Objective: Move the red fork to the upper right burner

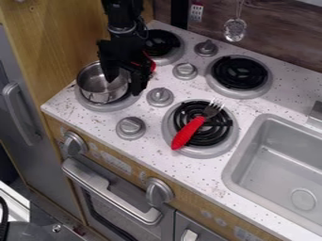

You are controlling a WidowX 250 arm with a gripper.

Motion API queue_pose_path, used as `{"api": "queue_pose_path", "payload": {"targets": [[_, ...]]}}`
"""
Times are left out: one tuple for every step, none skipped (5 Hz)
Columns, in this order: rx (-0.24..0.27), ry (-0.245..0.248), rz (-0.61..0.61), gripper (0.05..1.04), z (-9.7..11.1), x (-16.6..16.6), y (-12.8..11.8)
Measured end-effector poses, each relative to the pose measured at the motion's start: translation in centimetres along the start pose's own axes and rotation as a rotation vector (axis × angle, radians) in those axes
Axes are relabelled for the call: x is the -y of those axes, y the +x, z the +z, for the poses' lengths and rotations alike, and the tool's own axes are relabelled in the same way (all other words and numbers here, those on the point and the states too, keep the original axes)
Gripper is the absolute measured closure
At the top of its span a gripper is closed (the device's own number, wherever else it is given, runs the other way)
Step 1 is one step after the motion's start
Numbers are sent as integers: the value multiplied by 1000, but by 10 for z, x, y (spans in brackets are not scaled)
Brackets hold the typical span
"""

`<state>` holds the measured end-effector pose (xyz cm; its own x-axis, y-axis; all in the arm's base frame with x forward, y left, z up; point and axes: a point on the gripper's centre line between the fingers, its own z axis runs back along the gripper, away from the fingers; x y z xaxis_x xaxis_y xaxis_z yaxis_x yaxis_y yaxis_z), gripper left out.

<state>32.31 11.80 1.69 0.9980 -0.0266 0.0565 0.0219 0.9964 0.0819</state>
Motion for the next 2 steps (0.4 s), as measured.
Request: {"api": "queue_pose_path", "payload": {"targets": [[-38,-16,0,84,-12,4,-7],[-73,-53,-30,84,-19,28,-14]]}}
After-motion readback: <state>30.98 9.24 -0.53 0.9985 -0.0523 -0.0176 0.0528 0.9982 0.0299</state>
